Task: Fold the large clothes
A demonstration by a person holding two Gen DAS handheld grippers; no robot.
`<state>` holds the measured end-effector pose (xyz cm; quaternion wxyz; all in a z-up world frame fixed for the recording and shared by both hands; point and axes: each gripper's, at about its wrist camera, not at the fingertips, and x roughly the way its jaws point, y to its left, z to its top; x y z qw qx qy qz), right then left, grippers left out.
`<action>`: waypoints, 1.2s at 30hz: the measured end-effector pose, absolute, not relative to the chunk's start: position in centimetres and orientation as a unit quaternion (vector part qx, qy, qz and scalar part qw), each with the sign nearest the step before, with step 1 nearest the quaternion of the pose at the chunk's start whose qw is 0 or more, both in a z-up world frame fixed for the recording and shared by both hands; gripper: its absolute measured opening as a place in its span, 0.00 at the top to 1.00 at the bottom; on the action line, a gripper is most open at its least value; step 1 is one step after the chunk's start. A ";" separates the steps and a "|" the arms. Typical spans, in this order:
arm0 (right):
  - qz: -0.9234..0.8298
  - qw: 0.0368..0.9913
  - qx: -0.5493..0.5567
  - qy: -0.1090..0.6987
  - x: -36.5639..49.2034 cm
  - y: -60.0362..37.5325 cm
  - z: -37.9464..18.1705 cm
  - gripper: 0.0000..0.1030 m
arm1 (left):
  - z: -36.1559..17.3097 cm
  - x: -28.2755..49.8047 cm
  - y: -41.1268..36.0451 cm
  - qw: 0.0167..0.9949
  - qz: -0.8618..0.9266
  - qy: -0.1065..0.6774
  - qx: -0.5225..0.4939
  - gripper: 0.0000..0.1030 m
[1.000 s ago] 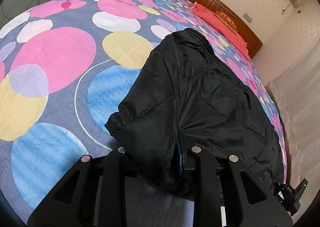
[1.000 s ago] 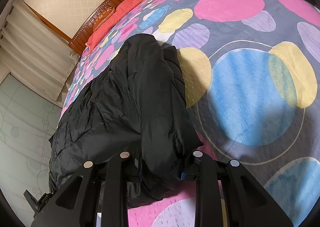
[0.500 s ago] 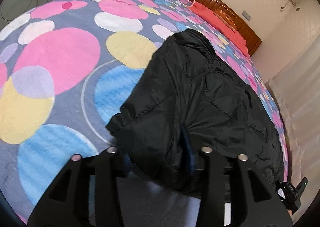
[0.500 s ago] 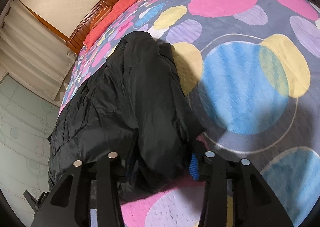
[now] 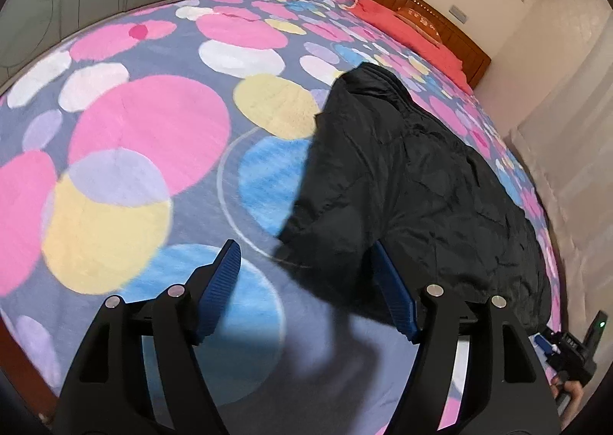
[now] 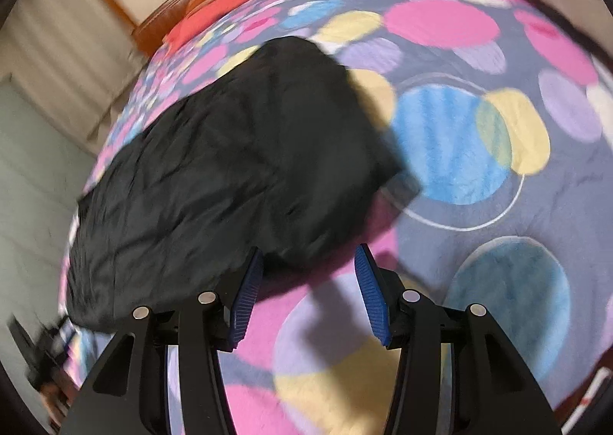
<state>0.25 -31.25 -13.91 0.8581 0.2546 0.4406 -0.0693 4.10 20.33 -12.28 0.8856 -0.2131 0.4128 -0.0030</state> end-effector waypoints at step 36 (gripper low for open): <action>-0.095 0.896 -0.005 0.434 17.0 -14.3 -14.7 0.50 | -16.5 22.2 19.6 0.775 -0.246 0.532 -0.237 0.20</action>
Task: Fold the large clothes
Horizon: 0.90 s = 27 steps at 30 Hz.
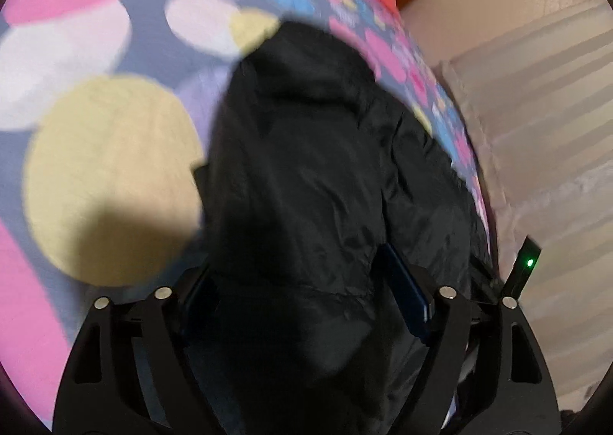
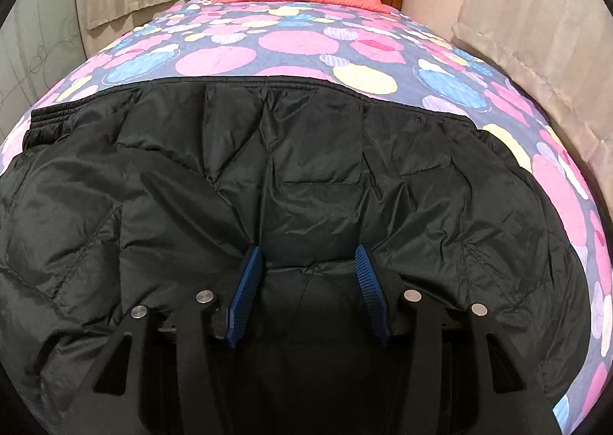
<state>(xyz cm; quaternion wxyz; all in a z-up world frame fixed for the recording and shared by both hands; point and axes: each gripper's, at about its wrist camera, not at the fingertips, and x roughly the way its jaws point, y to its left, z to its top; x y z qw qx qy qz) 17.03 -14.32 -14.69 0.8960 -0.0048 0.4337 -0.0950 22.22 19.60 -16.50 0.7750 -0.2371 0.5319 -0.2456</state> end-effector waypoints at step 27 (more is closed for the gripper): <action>-0.092 0.900 0.003 0.425 16.9 -14.3 -14.8 0.50 | -7.5 18.8 13.1 0.810 -0.277 0.483 -0.185 0.81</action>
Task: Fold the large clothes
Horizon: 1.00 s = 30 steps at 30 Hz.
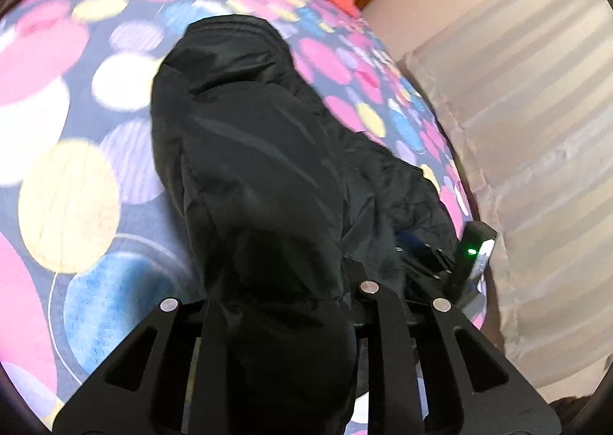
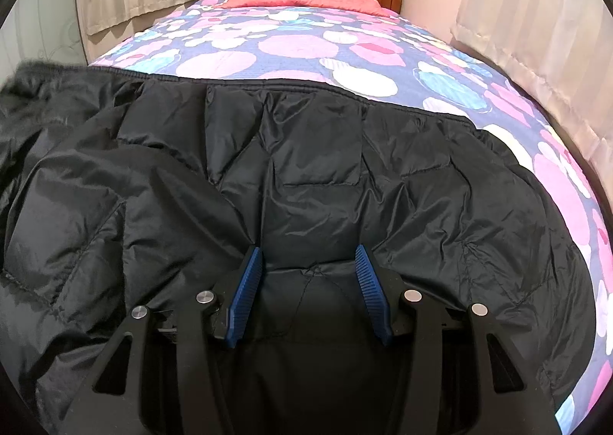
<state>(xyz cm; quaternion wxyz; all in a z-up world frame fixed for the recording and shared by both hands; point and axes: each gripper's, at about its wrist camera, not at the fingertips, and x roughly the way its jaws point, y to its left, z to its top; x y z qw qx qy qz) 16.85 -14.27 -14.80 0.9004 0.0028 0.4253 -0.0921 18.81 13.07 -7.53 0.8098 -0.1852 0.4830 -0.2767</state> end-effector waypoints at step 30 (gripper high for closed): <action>-0.183 0.909 0.089 0.364 6.1 -34.2 -9.9 0.50 | -7.1 16.7 -18.0 0.810 -0.307 0.496 -0.064 0.81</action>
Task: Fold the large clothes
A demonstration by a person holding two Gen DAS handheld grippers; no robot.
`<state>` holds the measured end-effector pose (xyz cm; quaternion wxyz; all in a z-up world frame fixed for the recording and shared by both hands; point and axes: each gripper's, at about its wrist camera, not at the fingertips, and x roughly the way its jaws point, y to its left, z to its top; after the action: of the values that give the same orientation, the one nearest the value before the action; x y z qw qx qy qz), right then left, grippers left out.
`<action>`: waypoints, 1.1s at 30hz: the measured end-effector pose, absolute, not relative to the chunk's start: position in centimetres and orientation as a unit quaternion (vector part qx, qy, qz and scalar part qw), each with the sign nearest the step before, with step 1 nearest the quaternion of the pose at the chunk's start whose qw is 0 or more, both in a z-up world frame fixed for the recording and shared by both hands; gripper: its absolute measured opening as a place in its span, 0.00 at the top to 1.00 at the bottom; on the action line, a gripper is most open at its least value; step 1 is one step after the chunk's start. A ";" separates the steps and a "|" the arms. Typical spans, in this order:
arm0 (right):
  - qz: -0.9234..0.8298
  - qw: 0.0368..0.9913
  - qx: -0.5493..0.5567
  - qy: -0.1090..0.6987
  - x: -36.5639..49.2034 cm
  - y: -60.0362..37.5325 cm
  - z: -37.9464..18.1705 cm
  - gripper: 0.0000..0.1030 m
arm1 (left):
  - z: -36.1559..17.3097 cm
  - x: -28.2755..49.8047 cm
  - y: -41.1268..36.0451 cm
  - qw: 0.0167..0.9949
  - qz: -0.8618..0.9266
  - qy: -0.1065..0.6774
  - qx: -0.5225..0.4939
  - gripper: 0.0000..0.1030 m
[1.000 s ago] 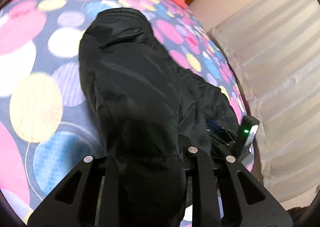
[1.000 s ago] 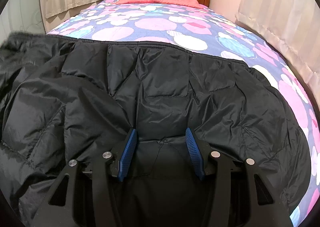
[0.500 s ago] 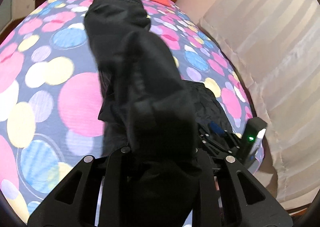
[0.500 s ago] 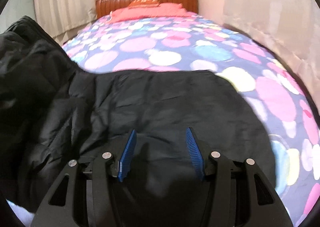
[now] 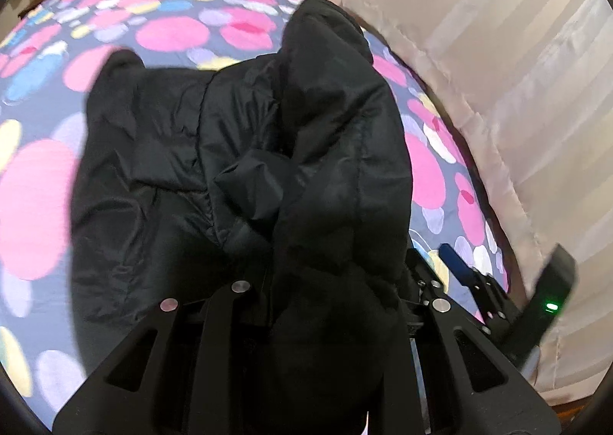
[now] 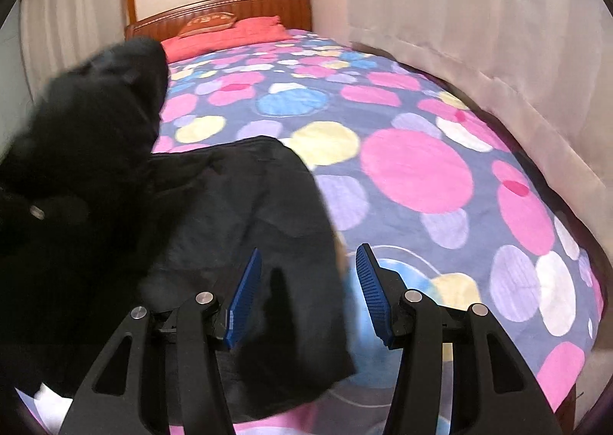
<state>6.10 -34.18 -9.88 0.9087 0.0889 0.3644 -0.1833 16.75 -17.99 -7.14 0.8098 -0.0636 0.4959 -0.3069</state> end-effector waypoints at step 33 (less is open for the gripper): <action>-0.154 0.925 0.110 0.329 5.1 -33.4 -4.9 0.47 | -3.7 13.8 -11.2 0.873 -0.281 0.385 -0.102 0.32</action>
<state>5.09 -33.41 -4.88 0.9250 0.1103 0.3294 -0.1539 13.84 -11.19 -3.66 0.8730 -0.1021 0.3851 -0.2812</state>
